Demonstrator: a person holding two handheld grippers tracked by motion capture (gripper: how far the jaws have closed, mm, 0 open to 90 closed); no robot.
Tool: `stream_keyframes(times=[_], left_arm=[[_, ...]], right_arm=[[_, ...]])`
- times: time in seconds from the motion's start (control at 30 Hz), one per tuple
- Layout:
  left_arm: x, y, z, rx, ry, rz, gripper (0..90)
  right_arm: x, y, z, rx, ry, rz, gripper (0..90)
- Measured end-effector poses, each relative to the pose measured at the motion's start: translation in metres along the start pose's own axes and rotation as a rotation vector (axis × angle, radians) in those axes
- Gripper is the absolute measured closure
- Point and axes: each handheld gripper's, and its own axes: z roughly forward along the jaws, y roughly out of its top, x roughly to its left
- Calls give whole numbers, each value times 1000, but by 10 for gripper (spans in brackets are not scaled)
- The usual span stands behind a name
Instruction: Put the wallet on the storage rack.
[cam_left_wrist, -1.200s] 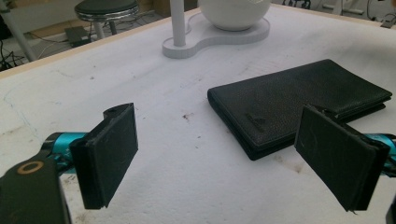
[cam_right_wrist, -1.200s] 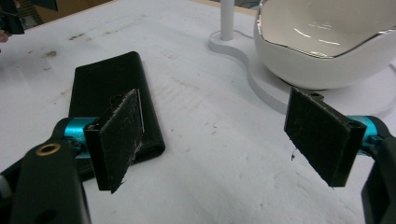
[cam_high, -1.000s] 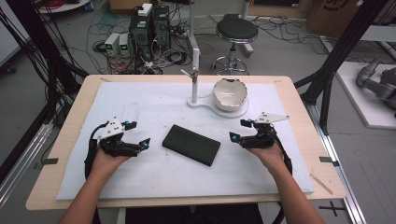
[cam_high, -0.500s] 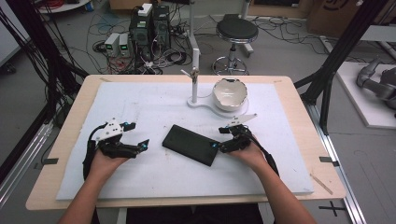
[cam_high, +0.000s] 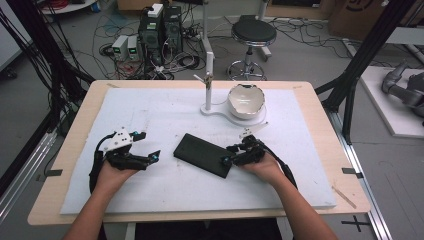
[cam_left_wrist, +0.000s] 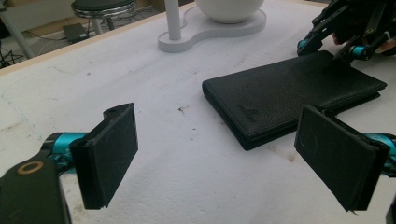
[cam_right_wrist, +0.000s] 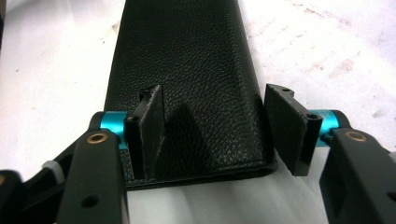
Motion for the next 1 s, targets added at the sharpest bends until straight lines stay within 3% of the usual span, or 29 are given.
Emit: stream_keyframes(times=[0.2, 0.23, 0.3, 0.37, 0.43, 0.57, 0.7, 0.77, 1.0], left_arm=[[0, -1, 0, 3, 4, -6, 133], [0, -1, 0, 3, 4, -6, 133], [0, -1, 1, 6, 3, -4, 133], [0, 0, 1, 4, 1, -2, 133], [-1, 0, 1, 3, 1, -4, 133], [0, 0, 0, 2, 0, 1, 133], [0, 0, -2, -4, -1, -6, 133], [1, 0, -2, -11, -5, -13, 133], [1, 2, -3, -35, -27, -27, 133]], right_arm=[[-3, 0, -2, -1, 8, 30, 527], [-4, 1, -4, -6, 2, 36, 627], [-3, 1, -6, -5, 4, 41, 663], [0, 3, -9, -3, -17, 12, 771], [4, 4, -10, 5, -30, -8, 802], [8, 5, -12, 3, -46, -41, 818], [9, 6, -19, -40, -17, -45, 827], [16, 9, -27, -91, -14, -90, 832], [29, 13, -40, -145, -18, -190, 836]])
